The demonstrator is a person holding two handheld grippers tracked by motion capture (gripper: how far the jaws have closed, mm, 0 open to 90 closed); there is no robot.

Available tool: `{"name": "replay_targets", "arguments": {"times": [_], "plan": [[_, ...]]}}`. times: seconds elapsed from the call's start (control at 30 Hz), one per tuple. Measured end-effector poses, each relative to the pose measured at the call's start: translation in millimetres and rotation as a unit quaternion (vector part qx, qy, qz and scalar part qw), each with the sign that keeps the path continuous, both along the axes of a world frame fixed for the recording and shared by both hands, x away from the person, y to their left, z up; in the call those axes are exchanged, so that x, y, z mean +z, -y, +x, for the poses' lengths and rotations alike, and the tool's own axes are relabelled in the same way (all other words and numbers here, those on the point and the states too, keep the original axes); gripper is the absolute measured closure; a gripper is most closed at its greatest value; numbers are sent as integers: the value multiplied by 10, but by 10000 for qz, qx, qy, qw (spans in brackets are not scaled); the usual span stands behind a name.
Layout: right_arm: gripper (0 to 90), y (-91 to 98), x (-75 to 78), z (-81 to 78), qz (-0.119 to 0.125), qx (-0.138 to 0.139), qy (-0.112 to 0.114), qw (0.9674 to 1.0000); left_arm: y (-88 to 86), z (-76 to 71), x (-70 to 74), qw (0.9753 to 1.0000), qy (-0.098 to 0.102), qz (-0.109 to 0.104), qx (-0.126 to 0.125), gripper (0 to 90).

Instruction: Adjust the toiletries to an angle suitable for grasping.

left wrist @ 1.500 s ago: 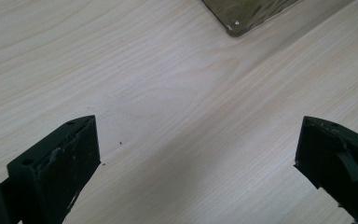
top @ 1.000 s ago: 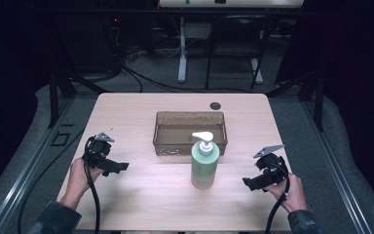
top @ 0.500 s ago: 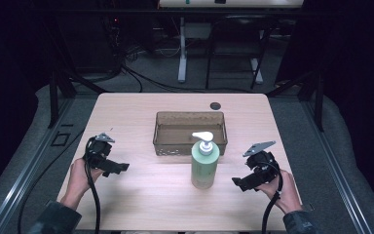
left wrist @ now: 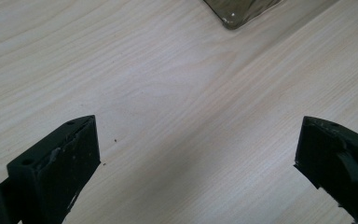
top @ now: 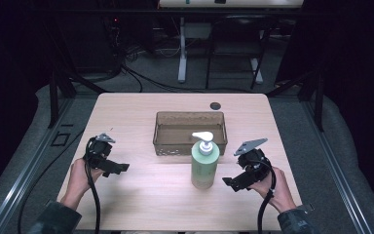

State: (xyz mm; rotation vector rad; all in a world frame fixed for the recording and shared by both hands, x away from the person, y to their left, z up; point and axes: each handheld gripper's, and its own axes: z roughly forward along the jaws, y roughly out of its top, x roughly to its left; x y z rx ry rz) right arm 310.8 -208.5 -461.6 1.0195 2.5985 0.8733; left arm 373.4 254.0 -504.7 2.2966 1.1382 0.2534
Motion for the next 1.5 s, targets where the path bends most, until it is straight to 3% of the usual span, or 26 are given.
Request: {"name": "replay_targets", "arguments": {"times": [0.43, 0.7, 1.23, 1.5], "plan": [[0, -238, 162, 31, 258, 371, 130, 9989, 14, -2, -11, 10000, -30, 61, -42, 0], [0, -376, 239, 73, 248, 532, 257, 9979, 15, -2, -10, 9999, -42, 80, -66, 0], [0, -566, 270, 166, 278, 663, 315, 9969, 20, -4, -12, 9999, -50, 92, -88, 0], [0, -604, 263, 203, 374, 529, 383, 9972, 24, -4, -15, 9999, -66, 109, -102, 0]]}}
